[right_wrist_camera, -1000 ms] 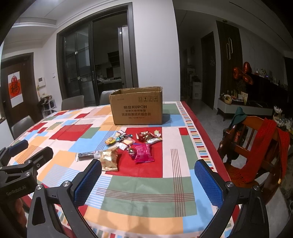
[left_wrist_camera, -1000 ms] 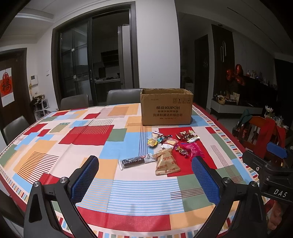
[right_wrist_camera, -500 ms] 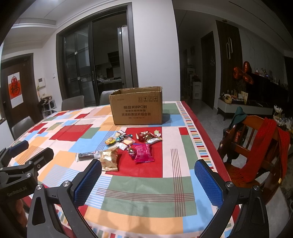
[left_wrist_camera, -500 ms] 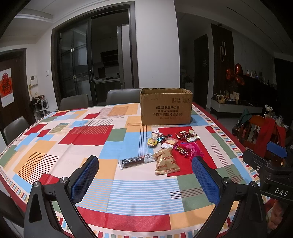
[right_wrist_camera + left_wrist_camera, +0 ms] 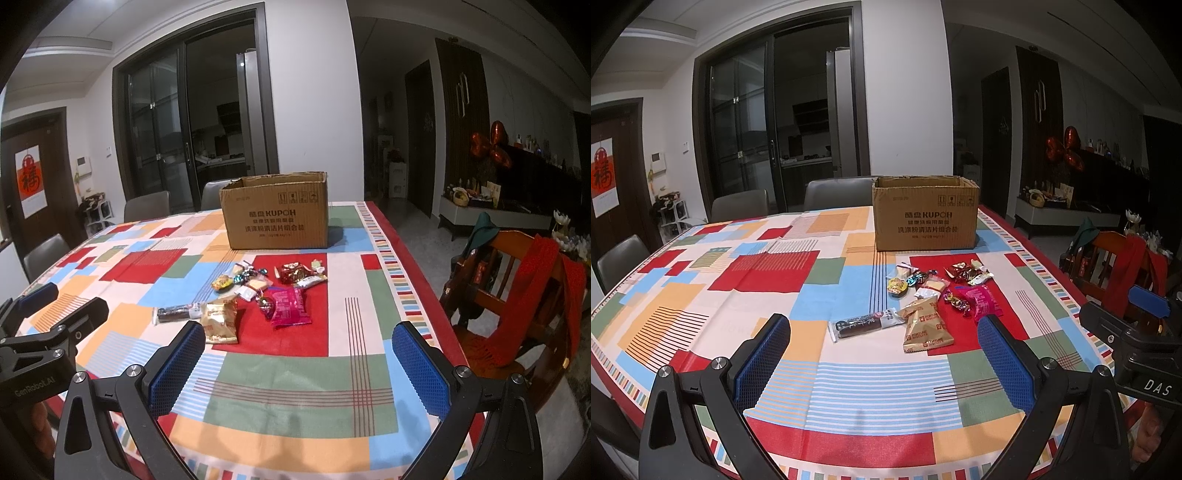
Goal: Organize snacks
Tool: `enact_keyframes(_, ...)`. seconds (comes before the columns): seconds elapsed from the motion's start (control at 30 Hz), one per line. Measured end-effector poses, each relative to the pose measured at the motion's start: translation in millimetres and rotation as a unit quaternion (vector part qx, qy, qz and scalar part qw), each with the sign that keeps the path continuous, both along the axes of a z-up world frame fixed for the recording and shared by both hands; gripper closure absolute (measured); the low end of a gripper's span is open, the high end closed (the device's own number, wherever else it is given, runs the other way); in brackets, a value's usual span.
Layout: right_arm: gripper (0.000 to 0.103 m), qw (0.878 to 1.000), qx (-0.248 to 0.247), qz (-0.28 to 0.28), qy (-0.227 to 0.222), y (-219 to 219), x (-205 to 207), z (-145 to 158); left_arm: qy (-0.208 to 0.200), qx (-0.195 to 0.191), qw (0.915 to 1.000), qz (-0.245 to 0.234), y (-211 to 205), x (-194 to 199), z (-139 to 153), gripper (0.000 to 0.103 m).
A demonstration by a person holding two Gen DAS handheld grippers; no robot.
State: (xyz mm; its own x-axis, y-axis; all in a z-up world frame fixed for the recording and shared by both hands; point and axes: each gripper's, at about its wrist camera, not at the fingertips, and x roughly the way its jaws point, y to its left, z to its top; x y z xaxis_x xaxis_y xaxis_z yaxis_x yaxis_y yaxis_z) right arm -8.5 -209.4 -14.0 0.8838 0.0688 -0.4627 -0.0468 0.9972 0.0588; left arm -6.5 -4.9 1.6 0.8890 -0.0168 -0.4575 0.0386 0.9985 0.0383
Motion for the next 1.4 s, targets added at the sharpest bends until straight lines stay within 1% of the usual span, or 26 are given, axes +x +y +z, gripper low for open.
enact_keyframes(0.37, 0.000, 1.000, 0.004, 0.002, 0.007, 0.9, 3.4, -7.2, 0.003, 0.002, 1.0000, -0.001, -1.8, -0.2, -1.4, 0.000)
enact_keyframes(0.63, 0.000, 1.000, 0.002, 0.011, 0.021, -0.1, 17.1, -13.1, 0.023, -0.001, 0.9997, -0.011, -7.2, 14.8, -12.0, 0.000)
enact_keyframes(0.77, 0.000, 0.999, -0.002, 0.021, 0.035, -0.2, 36.4, -16.1, 0.034, -0.011, 0.9992, -0.017, -8.5, 30.2, -13.0, 0.000)
enact_keyframes(0.83, 0.001, 0.999, -0.003, 0.026, 0.047, -0.5, 49.6, -17.9, 0.038, -0.008, 0.9990, -0.023, -11.4, 39.3, -13.5, 0.000)
enact_keyframes(0.97, 0.001, 0.998, -0.017, 0.041, 0.053, 1.3, 72.8, -17.0, 0.043, 0.005, 0.9986, -0.029, -18.6, 57.4, -14.5, 0.000)
enact_keyframes(1.1, 0.001, 0.996, -0.022, 0.055, 0.062, 2.2, 96.5, -10.9, 0.054, 0.003, 0.9979, -0.034, -24.6, 77.5, -15.0, 0.000)
enact_keyframes(1.23, 0.001, 0.996, -0.016, 0.053, 0.064, 0.8, 119.7, -6.8, 0.068, -0.003, 0.9972, -0.028, -27.6, 96.4, -20.1, 0.000)
enact_keyframes(1.4, 0.001, 0.995, -0.013, 0.055, 0.079, 1.0, 147.7, -13.3, 0.091, -0.004, 0.9957, -0.020, -30.1, 116.0, -31.0, 0.000)
